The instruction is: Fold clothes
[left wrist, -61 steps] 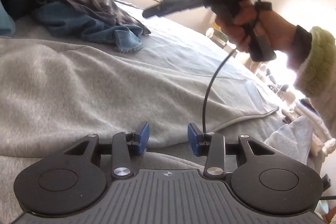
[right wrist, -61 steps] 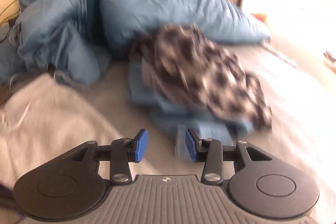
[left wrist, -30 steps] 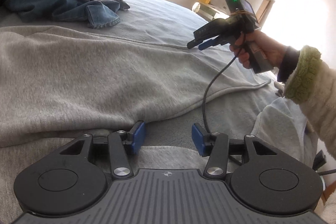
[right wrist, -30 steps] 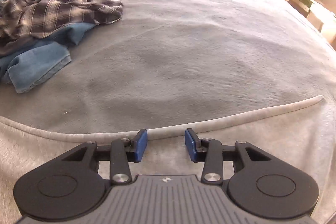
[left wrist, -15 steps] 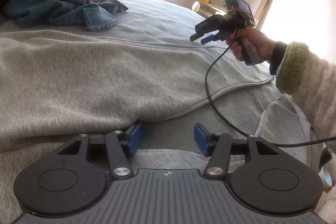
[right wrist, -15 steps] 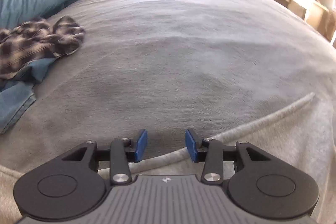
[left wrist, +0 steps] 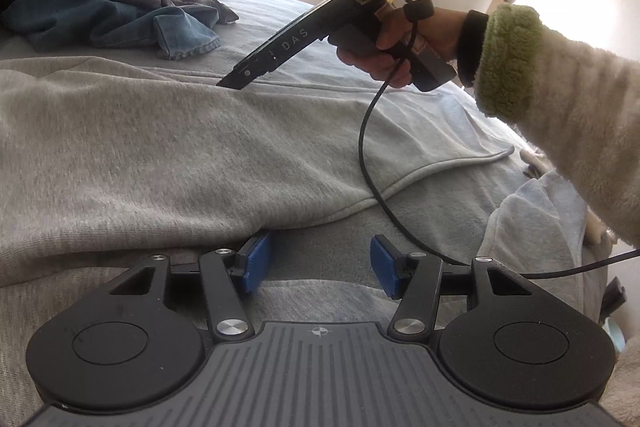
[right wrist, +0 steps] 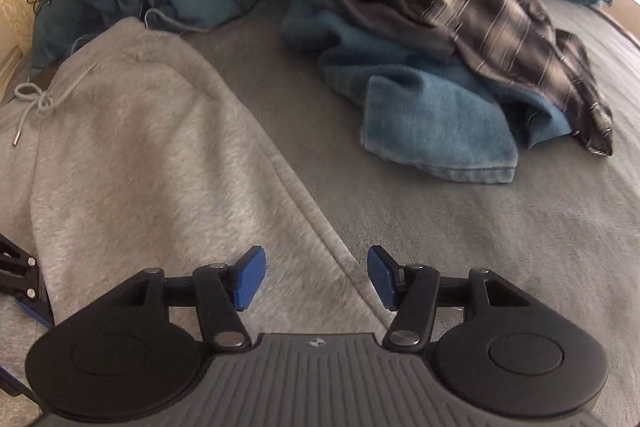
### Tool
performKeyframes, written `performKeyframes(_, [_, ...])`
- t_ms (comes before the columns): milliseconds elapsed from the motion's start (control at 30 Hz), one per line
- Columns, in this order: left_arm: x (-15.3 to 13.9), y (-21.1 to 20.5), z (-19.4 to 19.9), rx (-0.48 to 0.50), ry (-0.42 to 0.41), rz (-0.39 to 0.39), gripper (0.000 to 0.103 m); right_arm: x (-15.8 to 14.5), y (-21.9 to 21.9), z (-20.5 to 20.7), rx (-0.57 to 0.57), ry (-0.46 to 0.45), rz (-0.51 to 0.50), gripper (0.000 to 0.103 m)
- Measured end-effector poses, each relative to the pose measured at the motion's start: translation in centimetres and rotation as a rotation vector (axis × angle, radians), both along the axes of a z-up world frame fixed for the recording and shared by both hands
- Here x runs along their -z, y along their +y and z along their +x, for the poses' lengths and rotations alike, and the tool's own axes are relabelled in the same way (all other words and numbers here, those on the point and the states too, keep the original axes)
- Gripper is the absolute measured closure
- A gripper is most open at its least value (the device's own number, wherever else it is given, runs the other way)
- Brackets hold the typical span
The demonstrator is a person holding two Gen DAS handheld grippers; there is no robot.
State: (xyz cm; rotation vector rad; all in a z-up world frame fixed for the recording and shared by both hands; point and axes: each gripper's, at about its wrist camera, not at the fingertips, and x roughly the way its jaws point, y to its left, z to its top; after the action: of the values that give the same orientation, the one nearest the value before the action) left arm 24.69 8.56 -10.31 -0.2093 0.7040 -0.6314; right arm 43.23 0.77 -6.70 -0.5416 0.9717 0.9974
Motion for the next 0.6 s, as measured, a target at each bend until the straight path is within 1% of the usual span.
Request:
performKeyframes(33, [0.0, 0.0, 0.0, 0.000, 0.000, -0.001, 0.048, 0.4, 0.3, 0.2, -0.010, 0.001, -0.024, 0.036])
performKeyframes(100, [0.1, 0.0, 0.0, 0.001, 0.000, -0.004, 0.048, 1.0, 0.9, 0.6, -0.017, -0.008, -0.049, 0.021])
performKeyframes(167, [0.1, 0.0, 0.0, 0.001, 0.000, -0.005, 0.048, 1.4, 1.3, 1.1, -0.006, -0.004, -0.054, 0.014])
performKeyframes(233, [0.1, 0.0, 0.0, 0.000, 0.000, -0.007, 0.048, 1.8, 1.5, 1.2, 0.006, 0.018, -0.050, 0.014])
performKeyframes(267, [0.1, 0.0, 0.0, 0.000, 0.001, -0.007, 0.048, 1.9, 1.5, 1.1, 0.002, 0.017, -0.047, 0.016])
performKeyframes(300, [0.1, 0.0, 0.0, 0.000, 0.001, -0.008, 0.048, 1.8, 1.5, 0.9, -0.006, 0.020, -0.040, 0.030])
performKeyframes(367, [0.1, 0.0, 0.0, -0.001, 0.001, -0.009, 0.048, 1.3, 1.5, 0.2, -0.015, 0.015, -0.032, 0.047])
performKeyframes(400, [0.1, 0.0, 0.0, -0.001, 0.001, -0.009, 0.048, 1.1, 1.5, -0.2, -0.015, -0.003, -0.033, 0.060])
performKeyframes(433, [0.1, 0.0, 0.0, -0.001, 0.001, -0.010, 0.048, 0.9, 1.5, -0.6, -0.016, -0.036, -0.038, 0.069])
performKeyframes(467, [0.1, 0.1, 0.0, -0.001, 0.001, -0.011, 0.048, 0.8, 1.6, -1.1, -0.017, -0.069, -0.042, 0.083])
performKeyframes(500, [0.1, 0.1, 0.0, -0.002, 0.001, -0.011, 0.048, 0.5, 1.6, -1.5, -0.019, -0.106, -0.045, 0.091])
performKeyframes(600, [0.1, 0.0, 0.0, -0.002, 0.001, -0.011, 0.048, -0.4, 1.4, -2.1, -0.005, -0.229, -0.029, 0.094])
